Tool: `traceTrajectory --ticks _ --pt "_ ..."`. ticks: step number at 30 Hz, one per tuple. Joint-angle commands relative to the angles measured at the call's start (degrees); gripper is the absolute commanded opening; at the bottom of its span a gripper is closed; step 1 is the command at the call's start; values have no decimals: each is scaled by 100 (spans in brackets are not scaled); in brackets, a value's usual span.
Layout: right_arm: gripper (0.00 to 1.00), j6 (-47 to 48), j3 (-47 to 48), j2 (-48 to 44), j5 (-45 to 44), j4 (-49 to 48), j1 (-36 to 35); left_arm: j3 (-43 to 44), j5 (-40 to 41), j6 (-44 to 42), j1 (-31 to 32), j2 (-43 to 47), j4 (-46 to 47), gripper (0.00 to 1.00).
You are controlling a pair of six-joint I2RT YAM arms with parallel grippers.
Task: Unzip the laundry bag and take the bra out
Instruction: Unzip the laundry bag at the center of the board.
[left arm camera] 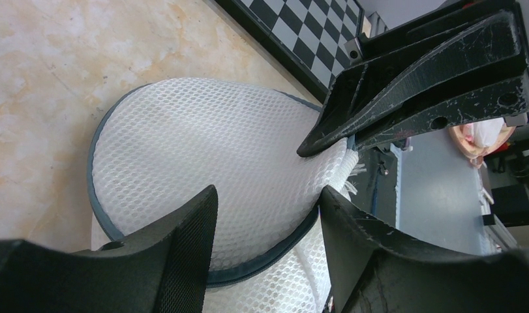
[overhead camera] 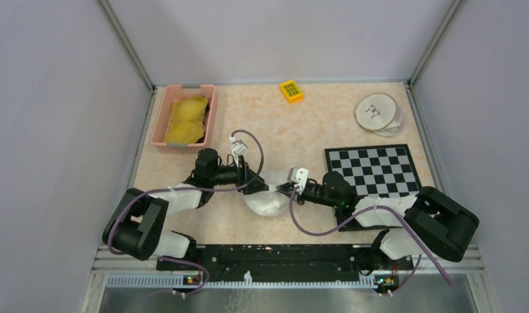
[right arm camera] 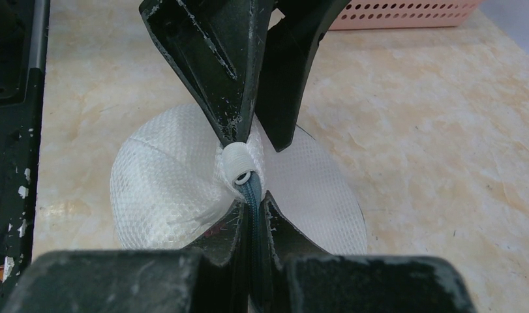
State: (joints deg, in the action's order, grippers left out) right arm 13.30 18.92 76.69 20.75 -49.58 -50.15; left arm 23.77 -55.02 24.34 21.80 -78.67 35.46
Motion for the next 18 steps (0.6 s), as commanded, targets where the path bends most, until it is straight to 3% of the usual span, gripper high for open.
traceTrajectory --ticks 1,13,18 --pt "0 -199 227 9 21 -350 -56 -90 -159 506 67 -266 764 63" --pt "0 -248 316 170 80 -428 -134 31 -453 1250 428 -806 1877 60" --pt "0 -250 220 188 78 -438 -190 85 -537 1672 421 -945 2371 53"
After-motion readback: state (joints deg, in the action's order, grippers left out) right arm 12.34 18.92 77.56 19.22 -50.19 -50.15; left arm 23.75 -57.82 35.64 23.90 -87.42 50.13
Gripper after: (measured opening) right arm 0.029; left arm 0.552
